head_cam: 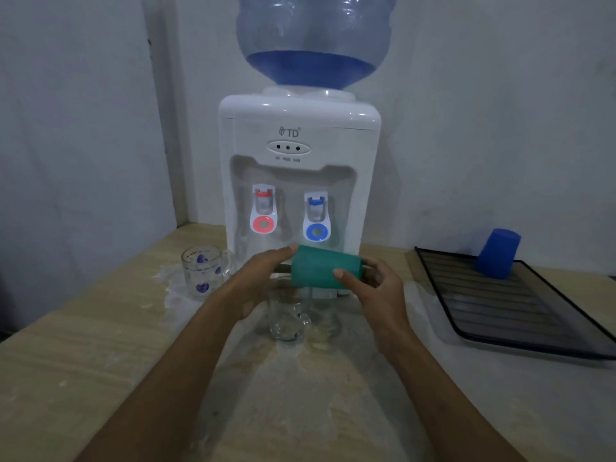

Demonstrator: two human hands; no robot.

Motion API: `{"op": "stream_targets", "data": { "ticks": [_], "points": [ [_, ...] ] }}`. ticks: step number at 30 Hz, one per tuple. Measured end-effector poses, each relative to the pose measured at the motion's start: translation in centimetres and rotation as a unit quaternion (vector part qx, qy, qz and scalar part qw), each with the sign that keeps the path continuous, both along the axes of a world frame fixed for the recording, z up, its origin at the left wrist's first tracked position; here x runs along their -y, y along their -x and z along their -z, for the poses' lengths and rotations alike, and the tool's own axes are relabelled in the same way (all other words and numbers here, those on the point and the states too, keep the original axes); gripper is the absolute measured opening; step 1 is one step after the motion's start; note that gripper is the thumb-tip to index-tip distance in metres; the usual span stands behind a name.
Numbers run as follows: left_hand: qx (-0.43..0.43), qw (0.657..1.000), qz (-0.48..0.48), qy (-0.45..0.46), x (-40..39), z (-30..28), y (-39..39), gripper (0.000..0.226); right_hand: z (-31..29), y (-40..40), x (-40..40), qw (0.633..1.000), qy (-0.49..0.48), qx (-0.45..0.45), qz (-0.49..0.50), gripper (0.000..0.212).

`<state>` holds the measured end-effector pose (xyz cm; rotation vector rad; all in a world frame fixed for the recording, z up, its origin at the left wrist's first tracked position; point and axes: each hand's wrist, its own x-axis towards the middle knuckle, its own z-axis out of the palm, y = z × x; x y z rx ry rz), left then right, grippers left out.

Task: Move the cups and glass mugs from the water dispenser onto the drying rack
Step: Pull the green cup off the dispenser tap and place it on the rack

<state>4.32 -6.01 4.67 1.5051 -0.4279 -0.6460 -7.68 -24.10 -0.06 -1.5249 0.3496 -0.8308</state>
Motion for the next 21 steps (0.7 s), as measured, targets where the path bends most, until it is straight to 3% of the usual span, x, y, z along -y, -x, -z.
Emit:
{"op": "stream_targets", "data": {
  "ticks": [4,8,12,17,21],
  "points": [
    [0.144,0.987,-0.045,-0.058,-1.1,-1.0,-0.9,0.061,0.1,0.9,2.3,0.999,-0.036,0.008,0.016,0.047],
    [0.287,0.945,-0.114,-0.105,-1.0,-0.8,-0.3,0.071,-1.2,2.4,4.4,0.998,-0.054,0.021,0.012,0.052],
    [0.347,0.911,-0.164,-0.148,-0.4,-0.7,0.3,0.074,-2.6,4.9,6.9,0.991,-0.124,0.058,-0.011,0.041],
    [0.475,0.804,-0.283,-0.219,0.0,-0.8,1.8,0.066,-2.6,8.3,10.2,0.981,-0.161,0.092,0.058,0.043],
    [0.594,0.729,-0.32,-0.112,1.6,-1.1,4.3,0.052,-2.6,11.1,12.2,0.978,-0.135,0.113,0.111,0.042]
  ]
}}
